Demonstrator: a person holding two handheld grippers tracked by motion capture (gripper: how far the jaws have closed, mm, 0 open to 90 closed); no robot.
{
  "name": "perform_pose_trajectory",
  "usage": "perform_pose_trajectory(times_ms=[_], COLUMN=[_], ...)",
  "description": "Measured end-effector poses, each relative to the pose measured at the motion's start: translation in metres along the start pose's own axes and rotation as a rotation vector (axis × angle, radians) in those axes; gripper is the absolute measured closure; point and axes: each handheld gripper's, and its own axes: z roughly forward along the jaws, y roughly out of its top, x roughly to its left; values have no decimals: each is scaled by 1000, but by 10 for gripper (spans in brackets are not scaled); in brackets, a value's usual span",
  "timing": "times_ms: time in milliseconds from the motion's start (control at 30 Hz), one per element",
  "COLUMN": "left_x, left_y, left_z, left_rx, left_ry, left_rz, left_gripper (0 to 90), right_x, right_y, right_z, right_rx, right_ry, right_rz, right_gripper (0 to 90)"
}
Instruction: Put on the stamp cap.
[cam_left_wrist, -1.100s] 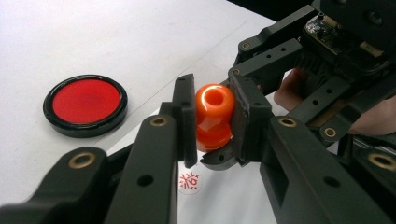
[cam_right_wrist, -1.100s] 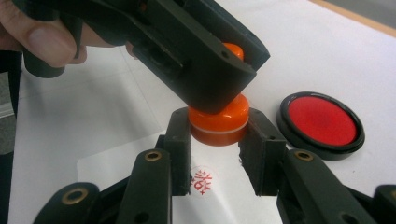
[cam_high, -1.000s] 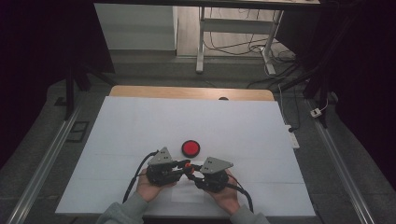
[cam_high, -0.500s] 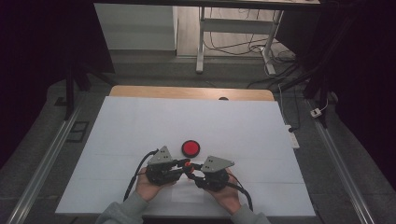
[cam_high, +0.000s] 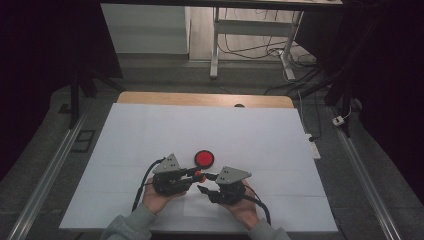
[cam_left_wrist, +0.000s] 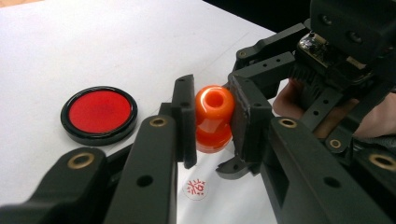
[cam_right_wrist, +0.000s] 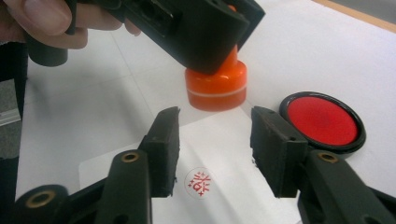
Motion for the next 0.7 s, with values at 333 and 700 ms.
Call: perform_pose_trajectory(times_ms=[333, 700], left_x=[2, 6], left_y=[0, -1], left_z=[-2, -3], left_rx=[4, 17], left_ry=[8, 22], left_rz=[-1, -2], left_gripper=[728, 727], right_x=[-8, -24], right_y=[-3, -16], right_z=[-15, -40], right_rx=[-15, -7], right_ry=[-40, -104], right_rz=[26, 56], right_gripper=[430, 421])
